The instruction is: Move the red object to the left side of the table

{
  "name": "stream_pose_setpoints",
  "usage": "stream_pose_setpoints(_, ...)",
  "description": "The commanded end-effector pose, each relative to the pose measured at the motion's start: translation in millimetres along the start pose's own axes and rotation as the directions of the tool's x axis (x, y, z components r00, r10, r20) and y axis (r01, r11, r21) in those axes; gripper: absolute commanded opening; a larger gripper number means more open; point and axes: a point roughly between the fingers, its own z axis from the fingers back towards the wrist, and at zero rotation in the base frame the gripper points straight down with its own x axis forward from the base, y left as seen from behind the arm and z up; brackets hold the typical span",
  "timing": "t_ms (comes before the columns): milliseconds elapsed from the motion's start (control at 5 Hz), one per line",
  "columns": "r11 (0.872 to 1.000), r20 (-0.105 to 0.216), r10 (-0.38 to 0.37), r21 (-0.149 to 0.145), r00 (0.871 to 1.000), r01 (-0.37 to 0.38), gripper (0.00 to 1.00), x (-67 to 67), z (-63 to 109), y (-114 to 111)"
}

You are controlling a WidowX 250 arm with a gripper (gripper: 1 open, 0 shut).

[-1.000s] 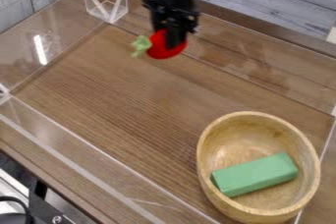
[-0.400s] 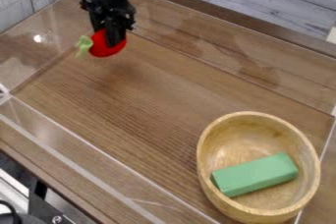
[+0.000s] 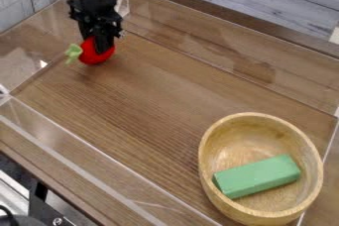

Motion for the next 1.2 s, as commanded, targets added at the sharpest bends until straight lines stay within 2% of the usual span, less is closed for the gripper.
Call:
stream_pose_setpoints(0, 1.000, 0.033, 0.012, 0.004, 0.999, -0.012, 0.00, 5.8, 10.4, 14.6)
stream_pose_setpoints(400, 0.997, -0.009, 0.037, -0.066, 0.999, -0.038, 0.00, 3.8, -3.6, 18.3)
stream_pose_setpoints(1000, 0.988, -0.085, 0.059, -0.135, 0.995, -0.070, 0.00, -1.5, -21.9, 16.7)
